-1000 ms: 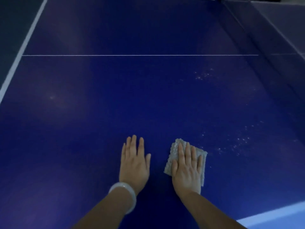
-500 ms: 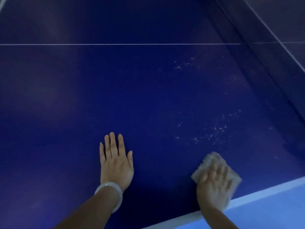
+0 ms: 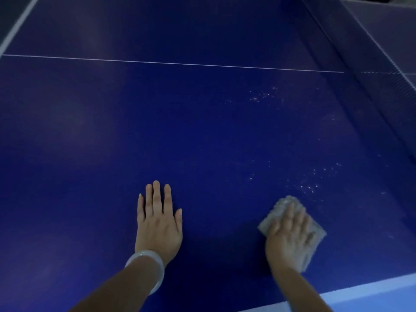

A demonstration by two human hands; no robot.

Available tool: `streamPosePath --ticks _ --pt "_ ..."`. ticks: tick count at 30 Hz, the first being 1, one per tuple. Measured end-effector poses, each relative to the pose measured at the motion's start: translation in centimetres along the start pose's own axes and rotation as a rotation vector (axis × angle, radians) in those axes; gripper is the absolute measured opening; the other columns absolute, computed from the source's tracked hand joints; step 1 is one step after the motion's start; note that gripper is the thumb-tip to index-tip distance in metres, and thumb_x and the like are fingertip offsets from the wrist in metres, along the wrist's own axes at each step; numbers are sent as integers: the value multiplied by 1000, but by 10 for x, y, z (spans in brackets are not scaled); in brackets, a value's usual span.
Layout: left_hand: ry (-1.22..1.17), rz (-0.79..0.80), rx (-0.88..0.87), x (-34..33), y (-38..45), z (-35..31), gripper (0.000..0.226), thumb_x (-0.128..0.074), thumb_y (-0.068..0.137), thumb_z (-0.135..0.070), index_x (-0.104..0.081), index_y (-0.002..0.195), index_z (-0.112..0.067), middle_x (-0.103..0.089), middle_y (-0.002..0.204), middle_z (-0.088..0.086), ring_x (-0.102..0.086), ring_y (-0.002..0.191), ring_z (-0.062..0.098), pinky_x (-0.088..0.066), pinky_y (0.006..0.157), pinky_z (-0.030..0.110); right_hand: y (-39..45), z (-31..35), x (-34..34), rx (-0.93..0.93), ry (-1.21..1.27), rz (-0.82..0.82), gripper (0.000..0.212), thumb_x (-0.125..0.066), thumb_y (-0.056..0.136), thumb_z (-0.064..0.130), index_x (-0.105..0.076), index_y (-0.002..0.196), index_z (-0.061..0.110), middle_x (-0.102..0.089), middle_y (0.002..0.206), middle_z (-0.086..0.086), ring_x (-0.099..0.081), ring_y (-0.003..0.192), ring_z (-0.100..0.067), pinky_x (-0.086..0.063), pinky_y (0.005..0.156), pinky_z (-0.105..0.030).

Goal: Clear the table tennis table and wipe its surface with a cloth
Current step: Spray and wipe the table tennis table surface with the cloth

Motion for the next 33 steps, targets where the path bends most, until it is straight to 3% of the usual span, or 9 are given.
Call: streamPosePath --ticks 4,8,11,13,15,25,28,31,33 --pt "16 9 4 1 1 -1 65 -16 99 -41 -24 152 -3 -16 160 20 -9 150 33 -14 120 52 -11 79 -21 491 19 24 58 2 99 43 16 153 30 16 161 3 17 149 -17 19 119 -42" --pt "16 13 14 1 1 -1 66 -8 100 -44 -18 153 -6 -8 161 16 -1 151 30 -11 121 50 58 100 -16 781 -183 33 62 -6 96 35 12 155 23 15 163 -1 16 149 -22 14 118 -48" --pt "4 6 21 1 1 -1 66 -6 100 -45 -15 153 -7 -5 162 15 3 151 28 -7 122 48 113 55 3 430 -115 7 65 -26 97 27 1 155 22 -6 162 -7 -9 148 -27 -11 117 -55" --pt "4 8 16 1 0 -1 66 -8 100 -44 -17 153 -6 -7 161 16 0 150 30 -8 122 49 115 20 17 62 62 39 58 -16 102 38 6 155 29 0 164 -3 -1 150 -23 -3 120 -52" --pt "2 13 14 2 0 -1 66 -9 100 -43 -17 153 -5 -9 161 18 -3 150 31 -12 121 51 93 16 15 -69 75 66 57 -7 102 43 9 155 29 7 164 -2 8 151 -22 3 120 -52" --pt "-2 30 9 0 1 0 66 -10 100 -43 -17 153 -5 -7 161 18 0 150 31 -13 121 51 77 127 -10 690 -117 113 59 0 99 42 18 153 29 21 161 5 19 148 -16 13 120 -45" --pt "-4 26 1 -1 1 0 66 -12 100 -43 -18 153 -4 -8 161 19 -1 150 32 -12 121 51 113 79 3 445 -152 66 63 -11 97 36 9 155 24 10 164 0 9 150 -21 -2 120 -54" --pt "0 30 -4 -2 0 1 66 -12 100 -43 -17 153 -4 -8 161 20 -2 150 33 -13 120 52 102 35 13 13 33 97 58 -12 102 42 7 156 28 7 164 1 9 150 -20 3 121 -52" --pt "-2 32 -6 -2 1 1 66 -14 100 -42 -18 152 -3 -10 160 21 -3 150 34 -13 120 53 71 41 5 -46 36 62 58 -11 103 42 8 156 27 6 164 -2 7 151 -22 4 121 -52"
Point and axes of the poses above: each hand's wrist, its own y-axis towards the middle knuckle, its own x-axis out of the back of the hand, z = x × y, the point moved 1 cm from there along y, towards the middle knuckle
